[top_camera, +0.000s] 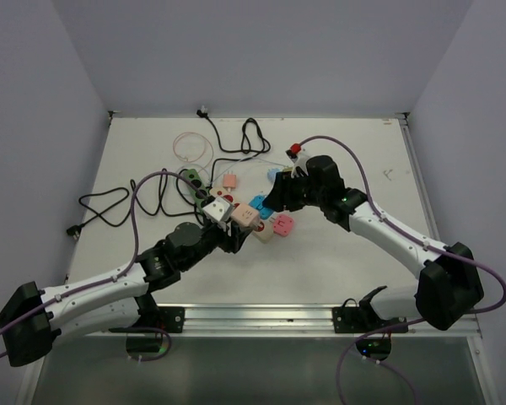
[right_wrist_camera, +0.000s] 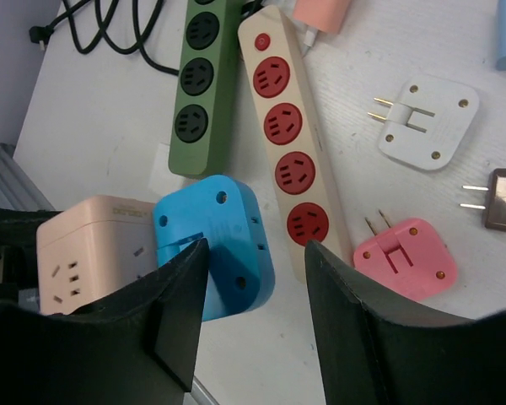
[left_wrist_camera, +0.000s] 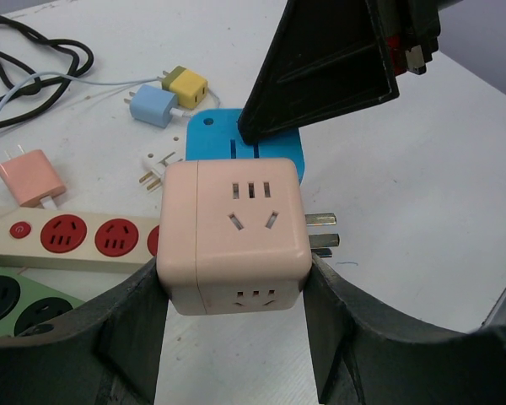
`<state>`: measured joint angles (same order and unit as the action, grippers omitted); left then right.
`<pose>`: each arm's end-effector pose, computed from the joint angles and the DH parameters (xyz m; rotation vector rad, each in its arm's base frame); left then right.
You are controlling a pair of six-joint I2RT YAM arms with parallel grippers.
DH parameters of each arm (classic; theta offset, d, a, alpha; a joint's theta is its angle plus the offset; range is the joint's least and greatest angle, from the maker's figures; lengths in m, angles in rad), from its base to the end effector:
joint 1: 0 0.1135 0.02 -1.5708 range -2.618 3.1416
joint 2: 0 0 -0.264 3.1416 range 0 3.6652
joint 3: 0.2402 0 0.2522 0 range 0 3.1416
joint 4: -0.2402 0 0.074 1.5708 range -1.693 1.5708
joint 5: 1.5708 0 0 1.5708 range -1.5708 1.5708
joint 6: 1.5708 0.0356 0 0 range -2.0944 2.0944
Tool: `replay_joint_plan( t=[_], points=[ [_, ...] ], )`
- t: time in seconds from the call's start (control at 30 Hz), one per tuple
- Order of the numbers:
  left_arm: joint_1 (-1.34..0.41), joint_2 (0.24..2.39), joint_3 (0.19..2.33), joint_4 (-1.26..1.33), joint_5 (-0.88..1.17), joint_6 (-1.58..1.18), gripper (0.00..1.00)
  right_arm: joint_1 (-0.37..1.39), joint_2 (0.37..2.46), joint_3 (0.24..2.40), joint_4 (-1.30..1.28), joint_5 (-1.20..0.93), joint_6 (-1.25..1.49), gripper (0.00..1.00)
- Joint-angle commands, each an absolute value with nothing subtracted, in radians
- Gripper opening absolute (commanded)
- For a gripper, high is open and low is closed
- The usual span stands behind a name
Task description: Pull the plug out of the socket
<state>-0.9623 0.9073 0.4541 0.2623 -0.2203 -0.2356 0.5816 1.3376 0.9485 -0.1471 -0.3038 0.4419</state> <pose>0.1268 -0.1684 0.2475 0.4860 1.7400 -0.6727 0.2458 0.1744 0.2778 -0.3467 2.1940 0.9119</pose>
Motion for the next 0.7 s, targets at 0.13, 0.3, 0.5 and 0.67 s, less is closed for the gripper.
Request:
replay_joint_plan(
  t=[0.13,0.3,0.5,0.67],
  points=[
    [-0.956,0.842,0.431,0.428,-0.238,-0.227,0.00,0.543,1.318,0.959,-0.170,-0.305,0.483,0.49],
    [-0.956,0.844,0.393,0.482,-0.233,-0.221,0.00,0.532,1.279,0.953,-0.127,-0.330,0.578,0.59],
    [-0.956,0.828,0.350,0.578,-0.241,-0.202,0.00,0.474,1.246,0.894,-0.011,-0.423,0.758,0.70],
    [-0.956,0.827,0.344,0.646,-0.232,-0.181,0.00,0.474,1.281,0.913,-0.006,-0.489,0.785,0.71]
  ],
)
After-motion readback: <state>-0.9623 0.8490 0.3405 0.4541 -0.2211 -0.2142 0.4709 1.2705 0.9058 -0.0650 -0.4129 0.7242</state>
